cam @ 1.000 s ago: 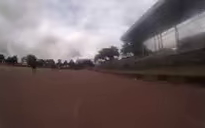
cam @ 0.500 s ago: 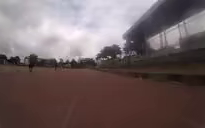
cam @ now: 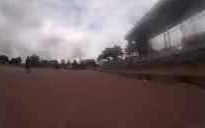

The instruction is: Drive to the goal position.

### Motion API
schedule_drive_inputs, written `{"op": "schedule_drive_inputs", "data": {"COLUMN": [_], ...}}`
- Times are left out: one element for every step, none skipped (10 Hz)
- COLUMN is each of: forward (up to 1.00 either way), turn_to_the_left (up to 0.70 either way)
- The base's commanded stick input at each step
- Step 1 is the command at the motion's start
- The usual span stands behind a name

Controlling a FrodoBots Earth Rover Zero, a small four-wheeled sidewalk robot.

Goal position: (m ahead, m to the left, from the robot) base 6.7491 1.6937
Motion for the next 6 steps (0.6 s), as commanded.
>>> {"op": "schedule_drive_inputs", "data": {"forward": [1.0, 1.0, 1.0, 1.0, 1.0, 1.0], "turn_to_the_left": [0.0, 0.0, 0.0, 0.0, 0.0, 0.0]}}
